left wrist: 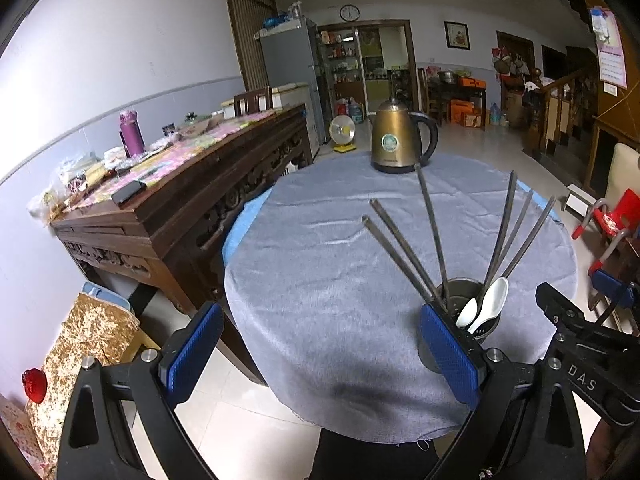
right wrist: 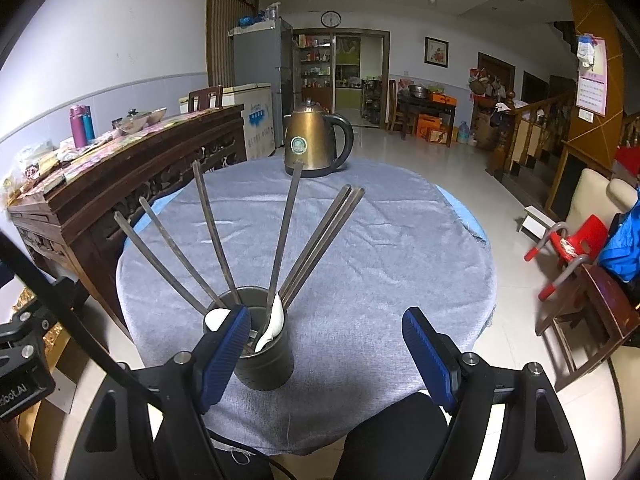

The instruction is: Organize utensils

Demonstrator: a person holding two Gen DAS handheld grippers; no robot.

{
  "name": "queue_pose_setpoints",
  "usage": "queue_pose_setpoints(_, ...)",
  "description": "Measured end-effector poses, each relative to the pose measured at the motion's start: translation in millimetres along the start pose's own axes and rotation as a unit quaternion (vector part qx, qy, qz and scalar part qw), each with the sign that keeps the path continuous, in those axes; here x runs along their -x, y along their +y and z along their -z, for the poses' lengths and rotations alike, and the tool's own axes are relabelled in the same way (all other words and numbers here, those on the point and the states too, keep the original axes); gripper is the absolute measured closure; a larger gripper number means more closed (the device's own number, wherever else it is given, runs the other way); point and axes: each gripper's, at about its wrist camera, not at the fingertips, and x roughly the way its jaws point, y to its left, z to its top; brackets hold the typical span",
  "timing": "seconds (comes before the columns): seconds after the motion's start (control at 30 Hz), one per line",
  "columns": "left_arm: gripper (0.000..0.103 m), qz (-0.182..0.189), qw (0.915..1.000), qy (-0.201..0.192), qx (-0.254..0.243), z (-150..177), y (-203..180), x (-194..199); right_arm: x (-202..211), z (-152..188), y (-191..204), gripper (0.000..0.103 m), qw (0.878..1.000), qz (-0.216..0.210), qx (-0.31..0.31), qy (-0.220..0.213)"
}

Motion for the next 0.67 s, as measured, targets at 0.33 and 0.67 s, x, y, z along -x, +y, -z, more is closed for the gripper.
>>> queue_pose_setpoints(0.33, 0.005, -0.006, 0.9996, 0.029, -0.001, 4, 3, -26, -20, 4, 2, 0.022, 1.0, -0.01, -0.007, 0.006)
queue_pose_setpoints(0.67, 0.005, -0.011, 0.9984, 0.055, 0.003, 8, 4, -48, -38, 12, -2, 0.022, 0.999, -0.028, -0.002, 0.02)
